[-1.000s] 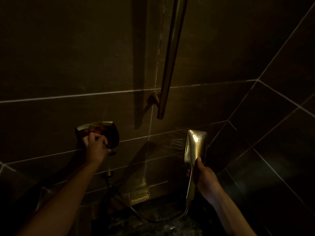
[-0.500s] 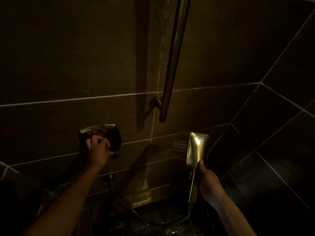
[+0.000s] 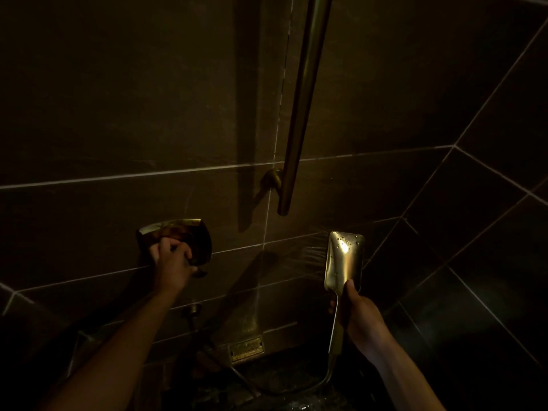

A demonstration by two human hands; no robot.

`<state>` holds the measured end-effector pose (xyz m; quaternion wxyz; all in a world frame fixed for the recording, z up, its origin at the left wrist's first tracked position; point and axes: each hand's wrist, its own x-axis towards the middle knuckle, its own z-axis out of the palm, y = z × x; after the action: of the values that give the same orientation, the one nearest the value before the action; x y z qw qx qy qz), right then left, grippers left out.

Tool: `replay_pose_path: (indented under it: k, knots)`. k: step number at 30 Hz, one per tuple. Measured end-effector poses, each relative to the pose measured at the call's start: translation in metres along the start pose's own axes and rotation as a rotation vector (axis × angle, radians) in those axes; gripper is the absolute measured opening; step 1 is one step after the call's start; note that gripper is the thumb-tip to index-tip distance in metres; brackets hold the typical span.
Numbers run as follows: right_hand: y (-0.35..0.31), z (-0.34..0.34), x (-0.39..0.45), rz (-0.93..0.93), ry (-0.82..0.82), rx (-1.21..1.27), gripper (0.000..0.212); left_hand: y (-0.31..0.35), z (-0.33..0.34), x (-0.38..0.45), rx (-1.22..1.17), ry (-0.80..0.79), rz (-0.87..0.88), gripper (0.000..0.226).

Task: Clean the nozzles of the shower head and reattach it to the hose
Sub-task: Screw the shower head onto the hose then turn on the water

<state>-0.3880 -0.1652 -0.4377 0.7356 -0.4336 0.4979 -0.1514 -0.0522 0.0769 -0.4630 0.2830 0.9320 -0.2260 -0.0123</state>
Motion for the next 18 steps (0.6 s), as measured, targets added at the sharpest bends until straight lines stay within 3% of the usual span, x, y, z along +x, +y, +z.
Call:
replay_pose_path:
  k: [18]
  knots:
    - [-0.0016,-0.0015,0.0058,-0.014,-0.006,0.010,0.049,-0.0010,0.0023,0.0009,0.007,0.012,0.000,0.040]
